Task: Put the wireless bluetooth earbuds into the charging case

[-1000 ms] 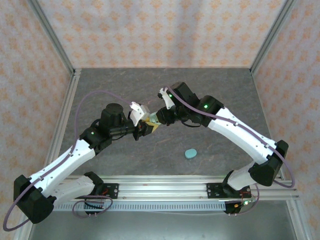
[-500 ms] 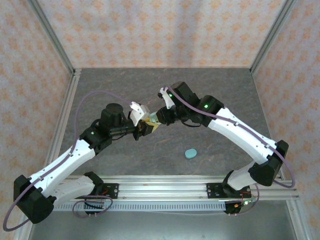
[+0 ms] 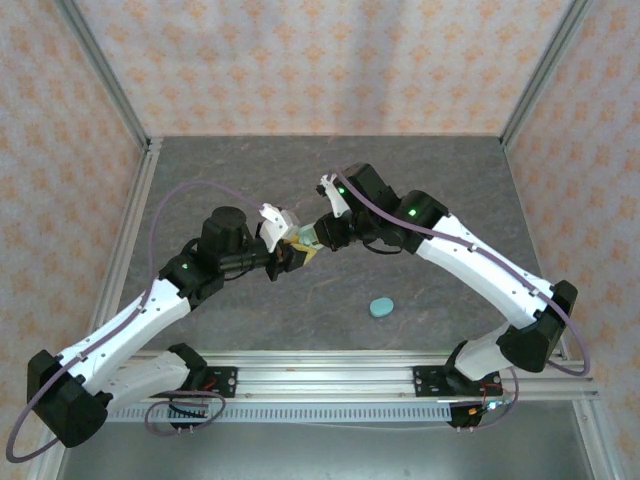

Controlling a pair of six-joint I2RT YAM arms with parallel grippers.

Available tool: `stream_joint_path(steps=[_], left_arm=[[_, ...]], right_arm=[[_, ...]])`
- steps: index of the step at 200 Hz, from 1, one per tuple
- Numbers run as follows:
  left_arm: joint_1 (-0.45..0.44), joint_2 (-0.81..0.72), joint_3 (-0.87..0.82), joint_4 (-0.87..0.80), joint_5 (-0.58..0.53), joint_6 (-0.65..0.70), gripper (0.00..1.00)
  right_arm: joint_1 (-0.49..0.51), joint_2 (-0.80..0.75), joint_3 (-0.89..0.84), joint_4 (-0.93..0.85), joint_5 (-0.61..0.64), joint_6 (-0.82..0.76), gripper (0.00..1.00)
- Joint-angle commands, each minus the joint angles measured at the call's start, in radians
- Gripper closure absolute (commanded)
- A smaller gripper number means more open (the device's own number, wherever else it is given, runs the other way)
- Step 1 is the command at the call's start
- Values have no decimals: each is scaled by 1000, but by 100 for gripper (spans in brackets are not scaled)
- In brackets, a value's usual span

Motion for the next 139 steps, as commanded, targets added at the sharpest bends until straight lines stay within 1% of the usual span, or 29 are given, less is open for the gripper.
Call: stream_joint_path(steps=[1, 39, 108, 139], left_arm=[[1, -6, -3, 61, 20, -2, 100], [1, -9, -3, 59, 18, -2, 100], [0, -15, -6, 55, 12, -2, 100], [1, -12, -4, 59, 14, -2, 100]], right_arm=[[17, -7, 9, 44, -88, 6, 82], [17, -24, -20, 88, -140, 18, 82], [17, -23, -40, 112, -233, 20, 81], [17, -31, -52, 125, -251, 15, 79]])
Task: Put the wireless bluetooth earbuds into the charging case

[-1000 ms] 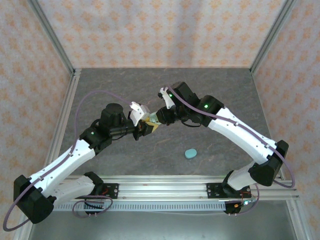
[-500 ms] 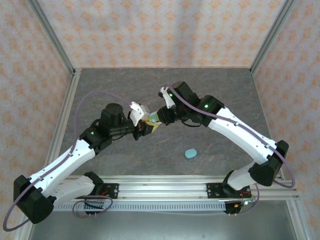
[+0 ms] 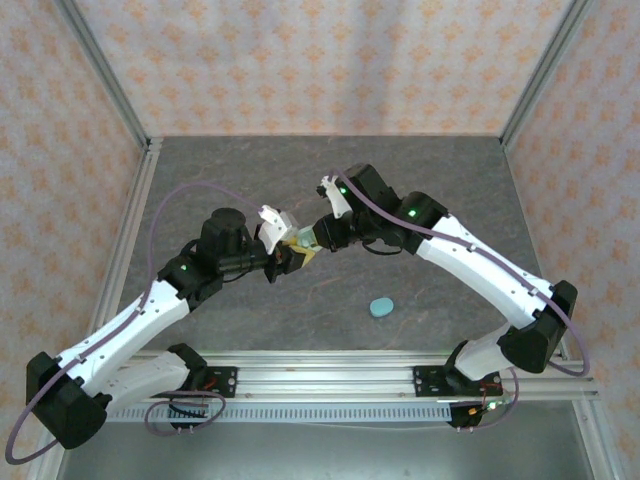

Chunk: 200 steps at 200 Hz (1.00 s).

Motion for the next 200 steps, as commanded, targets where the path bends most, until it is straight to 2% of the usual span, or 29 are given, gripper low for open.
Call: stream_joint_path(steps=[1, 50, 131, 200], left_arm=[[0, -1, 4, 83, 17, -3, 100], [0, 5, 5, 85, 20, -5, 100], [0, -4, 4, 78, 17, -2, 100], [-1, -13, 1, 86, 17, -8, 100]], right_arm=[[31, -24, -12, 87, -181, -4, 79], [32, -37, -19, 103, -186, 2, 75], [31, -50, -24, 111, -165, 16, 74], [26, -163, -68, 129, -88, 38, 74]])
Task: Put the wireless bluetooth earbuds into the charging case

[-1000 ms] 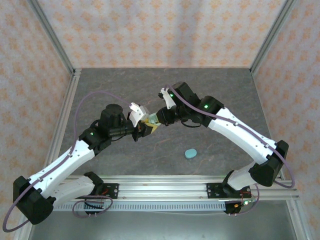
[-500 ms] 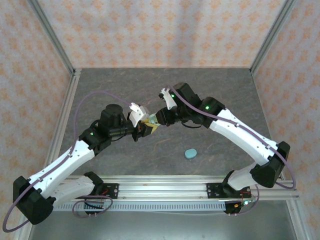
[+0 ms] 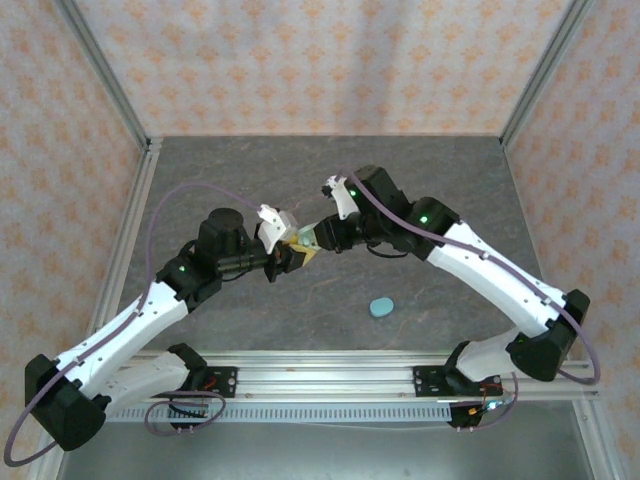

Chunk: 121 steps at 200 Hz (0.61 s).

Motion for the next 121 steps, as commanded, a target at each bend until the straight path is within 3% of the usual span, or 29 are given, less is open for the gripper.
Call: stream_joint_path(steps=[1, 73, 121], left_arm=[[-1, -3, 1, 53, 7, -9, 100], [-1, 0, 14, 70, 16, -20, 100], [-1, 12, 36, 93, 22, -29, 100]], right_arm=[[22, -83, -23, 76, -47, 18, 74], [-67, -244, -110, 129, -14, 115, 74], [-131, -227, -135, 162, -46, 274, 53]])
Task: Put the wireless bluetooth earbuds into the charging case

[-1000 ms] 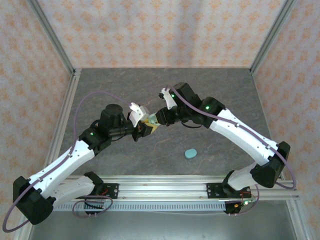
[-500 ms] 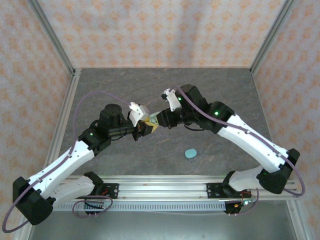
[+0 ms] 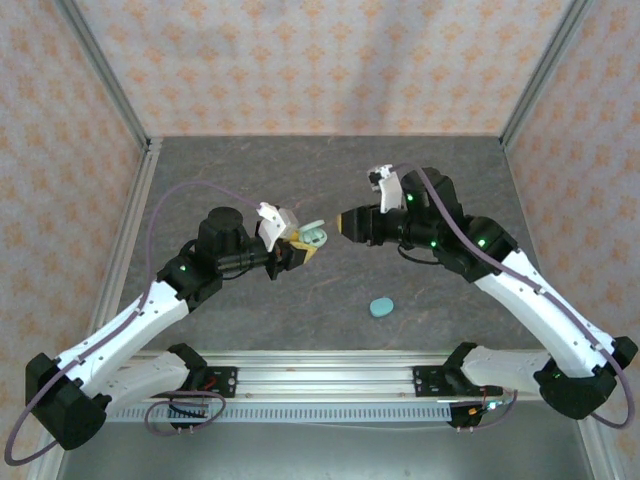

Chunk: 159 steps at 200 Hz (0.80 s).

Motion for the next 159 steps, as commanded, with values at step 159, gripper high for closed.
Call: stream_joint_path(steps=[159], left_arm=[[-2, 64, 70, 164, 55, -74, 100]], right_arm=[[-85, 77, -187, 397, -192, 523, 25]])
